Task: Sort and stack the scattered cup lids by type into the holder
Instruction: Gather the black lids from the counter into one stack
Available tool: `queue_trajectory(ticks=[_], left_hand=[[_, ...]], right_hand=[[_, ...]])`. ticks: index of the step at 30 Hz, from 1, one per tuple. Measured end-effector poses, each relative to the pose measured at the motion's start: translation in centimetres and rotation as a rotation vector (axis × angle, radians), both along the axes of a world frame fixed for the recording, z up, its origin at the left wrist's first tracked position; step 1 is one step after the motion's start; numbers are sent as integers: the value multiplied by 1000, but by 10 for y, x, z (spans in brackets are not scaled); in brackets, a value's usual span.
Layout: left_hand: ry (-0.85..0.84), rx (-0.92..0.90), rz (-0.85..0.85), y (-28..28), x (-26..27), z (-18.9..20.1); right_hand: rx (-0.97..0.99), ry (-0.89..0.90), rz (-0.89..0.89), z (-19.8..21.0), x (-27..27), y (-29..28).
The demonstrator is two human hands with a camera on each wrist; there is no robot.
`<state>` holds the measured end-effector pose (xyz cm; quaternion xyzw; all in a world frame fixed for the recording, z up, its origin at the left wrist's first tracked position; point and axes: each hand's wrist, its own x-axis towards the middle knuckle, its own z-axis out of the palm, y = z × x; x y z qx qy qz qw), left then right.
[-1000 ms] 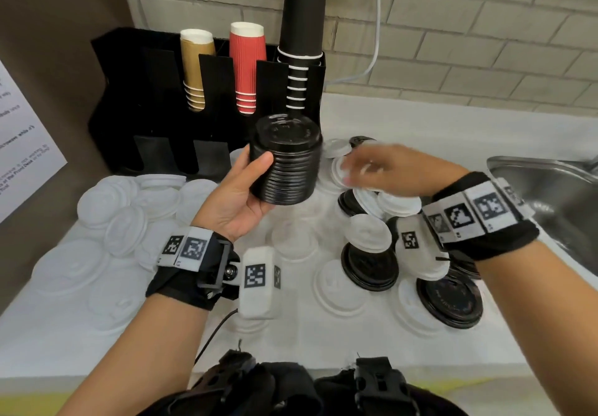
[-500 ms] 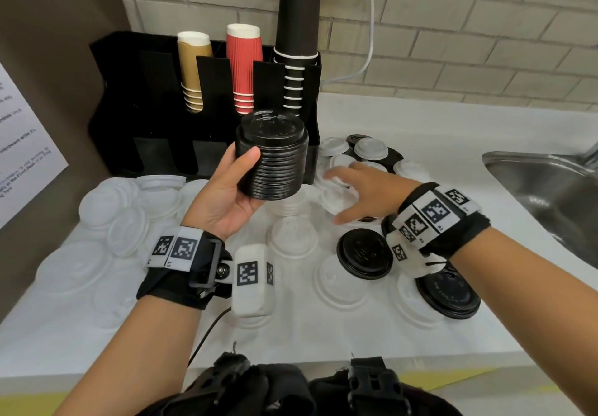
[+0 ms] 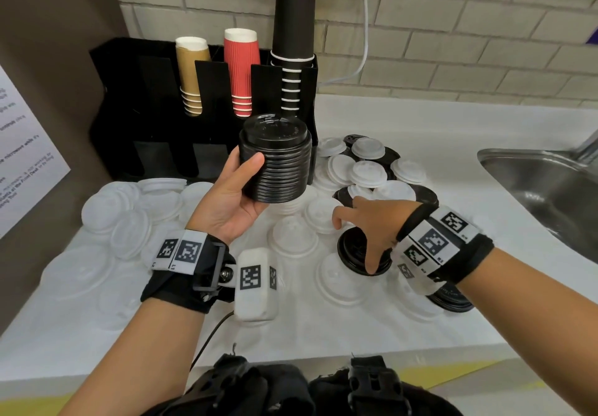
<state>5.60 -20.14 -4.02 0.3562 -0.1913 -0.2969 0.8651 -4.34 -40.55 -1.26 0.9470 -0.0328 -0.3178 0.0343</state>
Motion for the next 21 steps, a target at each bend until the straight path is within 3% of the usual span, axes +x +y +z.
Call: queue_trajectory(ticks=[5,10,15,18,21], left_hand=[[-6,7,7,1,-3,2],[-3,-16,-7,3,-6,5],[23,-14,8,1,-7,9],[16,5,1,0,-10,10],[-7,39,-25,-4,-15,9]], right_hand=[[69,21,2,-4,1,-7],[203,-122,-54,5,0,-15],[476,-484,-187,54,-1,-31],[787,-776,-235,75,2,-26],[988,-905,-214,86,8,-6]])
